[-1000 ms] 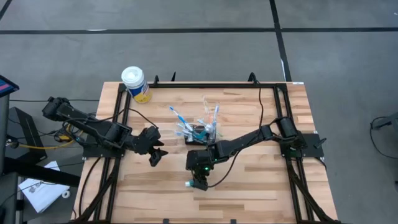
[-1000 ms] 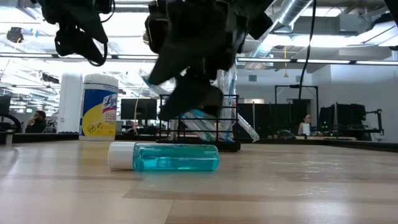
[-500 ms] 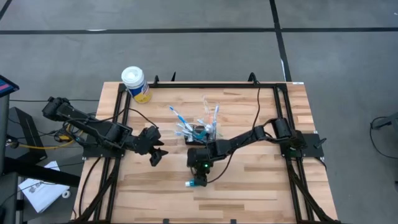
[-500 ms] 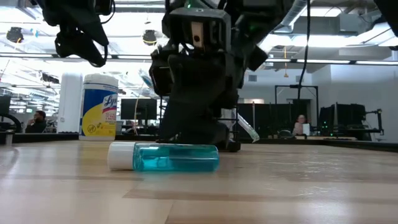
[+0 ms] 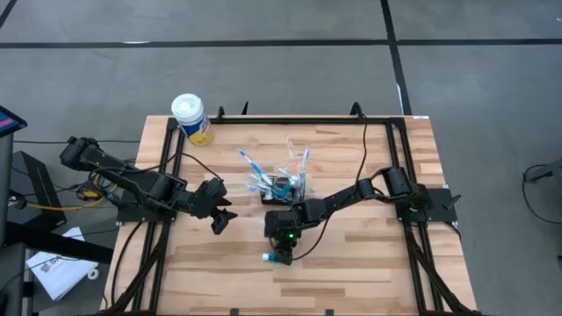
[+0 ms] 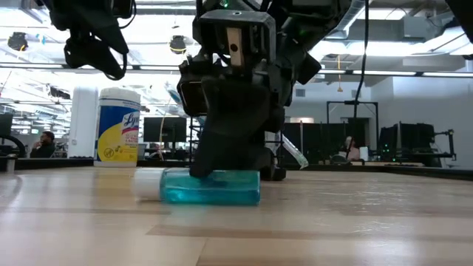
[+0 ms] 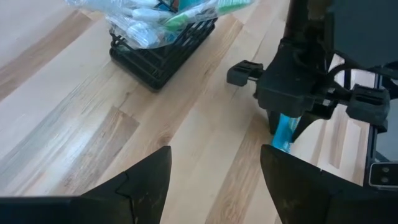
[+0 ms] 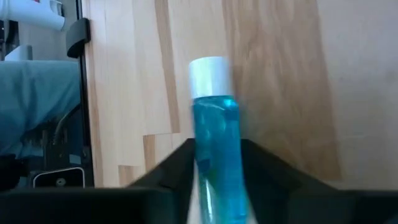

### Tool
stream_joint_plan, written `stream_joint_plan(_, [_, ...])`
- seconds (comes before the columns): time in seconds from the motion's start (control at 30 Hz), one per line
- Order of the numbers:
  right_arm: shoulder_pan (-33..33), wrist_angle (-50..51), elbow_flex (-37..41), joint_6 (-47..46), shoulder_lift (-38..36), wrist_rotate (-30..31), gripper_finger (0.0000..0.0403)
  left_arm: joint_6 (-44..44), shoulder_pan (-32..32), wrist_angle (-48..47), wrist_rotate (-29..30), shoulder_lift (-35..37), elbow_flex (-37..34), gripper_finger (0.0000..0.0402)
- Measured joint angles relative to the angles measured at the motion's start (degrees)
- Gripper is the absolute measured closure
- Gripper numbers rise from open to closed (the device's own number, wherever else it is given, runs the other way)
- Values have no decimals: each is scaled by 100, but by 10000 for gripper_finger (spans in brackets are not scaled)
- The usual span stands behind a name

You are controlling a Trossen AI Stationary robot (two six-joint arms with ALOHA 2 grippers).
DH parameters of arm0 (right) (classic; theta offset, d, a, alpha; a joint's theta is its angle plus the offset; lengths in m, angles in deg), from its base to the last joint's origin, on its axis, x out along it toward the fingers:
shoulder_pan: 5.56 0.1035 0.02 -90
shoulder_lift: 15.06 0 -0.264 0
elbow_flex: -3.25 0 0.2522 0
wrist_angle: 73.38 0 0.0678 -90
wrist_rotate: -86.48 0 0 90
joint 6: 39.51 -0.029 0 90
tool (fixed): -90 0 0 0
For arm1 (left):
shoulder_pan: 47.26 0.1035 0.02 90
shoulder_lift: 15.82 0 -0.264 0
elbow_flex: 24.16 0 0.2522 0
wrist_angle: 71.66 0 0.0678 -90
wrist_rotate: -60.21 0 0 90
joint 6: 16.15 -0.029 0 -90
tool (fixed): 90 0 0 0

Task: Pick & Place toothbrushing station
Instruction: Put the blue mouthwash into the mesh

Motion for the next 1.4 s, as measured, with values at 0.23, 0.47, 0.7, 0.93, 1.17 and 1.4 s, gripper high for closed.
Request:
stream_joint_plan(0.23, [-88, -96, 3, 21, 0, -123, 379, 89, 0, 0, 0, 0, 0, 160])
stream_joint_plan(0.47, [-371, -861, -68, -31, -252, -86, 400, 111, 0, -1, 20, 0, 0, 160])
stream_joint_plan(0.7, [-768, -930, -508, 0, -794, -230, 401, 114, 6, -5, 46, 0, 0, 160])
stream_joint_plan(0.93, [-1034, -993, -539, -90, -1336, -262, 368, 586, 221, 175, -487, -77, -507, 159])
stream_joint_plan(1.17, [-1140, -1016, -542, 85, -1760, -198, 265, 534, -157, 1169, -1851, -166, -691, 151])
stream_joint_plan(1.4, [-1032, -1060, -542, 117, -1794, -168, 200, 855, -805, 1614, -2602, -1077, -308, 142])
